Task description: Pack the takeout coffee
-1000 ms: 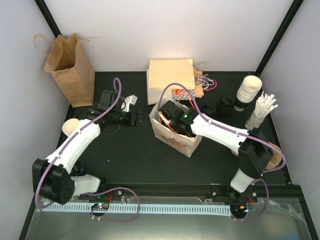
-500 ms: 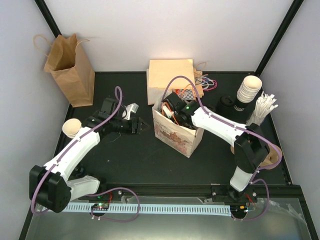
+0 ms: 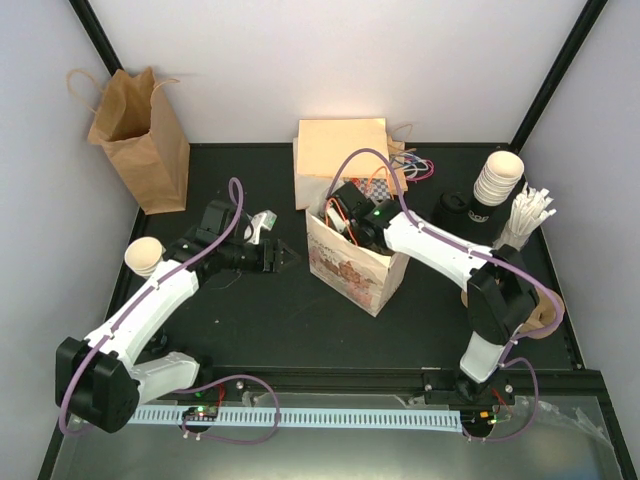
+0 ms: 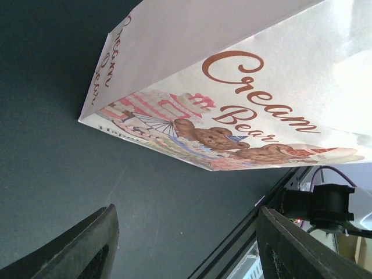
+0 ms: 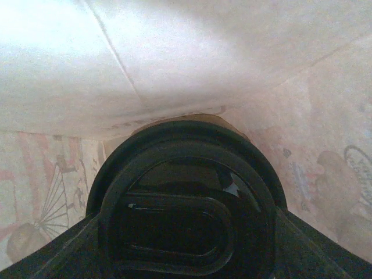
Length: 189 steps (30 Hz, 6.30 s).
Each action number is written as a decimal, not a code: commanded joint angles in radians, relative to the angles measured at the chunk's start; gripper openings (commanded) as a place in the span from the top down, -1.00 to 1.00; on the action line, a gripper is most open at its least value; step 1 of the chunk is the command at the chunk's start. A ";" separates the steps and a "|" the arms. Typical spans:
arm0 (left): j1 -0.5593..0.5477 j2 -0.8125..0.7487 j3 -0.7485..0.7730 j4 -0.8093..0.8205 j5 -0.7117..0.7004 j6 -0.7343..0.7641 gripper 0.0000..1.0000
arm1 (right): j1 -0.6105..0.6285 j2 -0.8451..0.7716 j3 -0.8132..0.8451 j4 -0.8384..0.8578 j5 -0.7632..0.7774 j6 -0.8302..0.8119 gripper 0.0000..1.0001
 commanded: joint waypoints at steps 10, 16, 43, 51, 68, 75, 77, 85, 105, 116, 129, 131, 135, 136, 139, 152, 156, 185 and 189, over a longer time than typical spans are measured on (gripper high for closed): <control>-0.011 -0.016 -0.016 0.029 -0.011 -0.012 -0.34 | 0.110 0.096 -0.160 -0.113 0.139 0.082 0.37; -0.016 -0.018 -0.023 0.030 -0.012 -0.016 -0.34 | 0.067 0.086 -0.171 -0.097 0.035 0.073 0.36; -0.062 -0.089 0.071 0.007 -0.046 0.003 -0.34 | 0.048 0.067 -0.183 -0.046 -0.104 0.079 0.38; -0.076 -0.016 0.268 -0.051 -0.136 0.045 -0.34 | 0.052 0.032 -0.188 -0.072 -0.056 0.084 0.36; -0.113 0.307 0.629 -0.235 -0.232 0.335 -0.11 | 0.073 0.007 -0.126 -0.107 0.018 0.071 0.36; -0.134 0.374 0.704 -0.289 -0.243 0.375 0.28 | 0.074 0.007 -0.115 -0.117 0.030 0.060 0.35; -0.156 0.381 0.719 -0.305 -0.278 0.390 0.34 | 0.073 0.008 -0.113 -0.119 0.034 0.060 0.35; -0.220 0.429 0.798 -0.400 -0.471 0.415 0.97 | 0.073 0.007 -0.103 -0.124 0.038 0.056 0.35; -0.233 0.443 0.799 -0.400 -0.479 0.402 0.97 | 0.073 -0.057 -0.065 -0.141 0.073 0.052 -1.00; -0.250 0.433 0.798 -0.414 -0.504 0.400 0.97 | 0.073 -0.132 0.030 -0.172 0.143 0.060 -1.00; -0.267 0.425 0.798 -0.419 -0.528 0.390 0.97 | 0.072 -0.172 0.098 -0.211 0.147 0.074 -1.00; -0.267 0.423 0.796 -0.422 -0.534 0.388 0.97 | 0.073 -0.183 0.106 -0.220 0.143 0.076 -1.00; -0.269 0.424 0.794 -0.425 -0.540 0.387 0.97 | 0.073 -0.206 0.130 -0.238 0.136 0.075 -1.00; -0.269 0.424 0.794 -0.427 -0.541 0.384 0.97 | 0.073 -0.211 0.136 -0.244 0.135 0.074 -1.00; -0.269 0.423 0.791 -0.428 -0.545 0.381 0.97 | 0.073 -0.228 0.153 -0.260 0.133 0.076 -1.00; -0.270 0.425 0.791 -0.424 -0.555 0.368 0.97 | 0.074 -0.318 0.293 -0.346 0.116 0.076 -1.00; -0.270 0.425 0.792 -0.431 -0.595 0.359 0.97 | 0.073 -0.352 0.322 -0.357 0.110 0.078 -1.00; -0.210 0.288 0.775 -0.425 -0.458 0.268 -0.20 | 0.072 -0.743 0.142 -0.170 0.142 0.112 -1.00; -0.162 0.196 0.741 -0.463 -0.493 0.223 -0.33 | 0.073 -0.774 0.120 -0.175 0.135 0.111 -1.00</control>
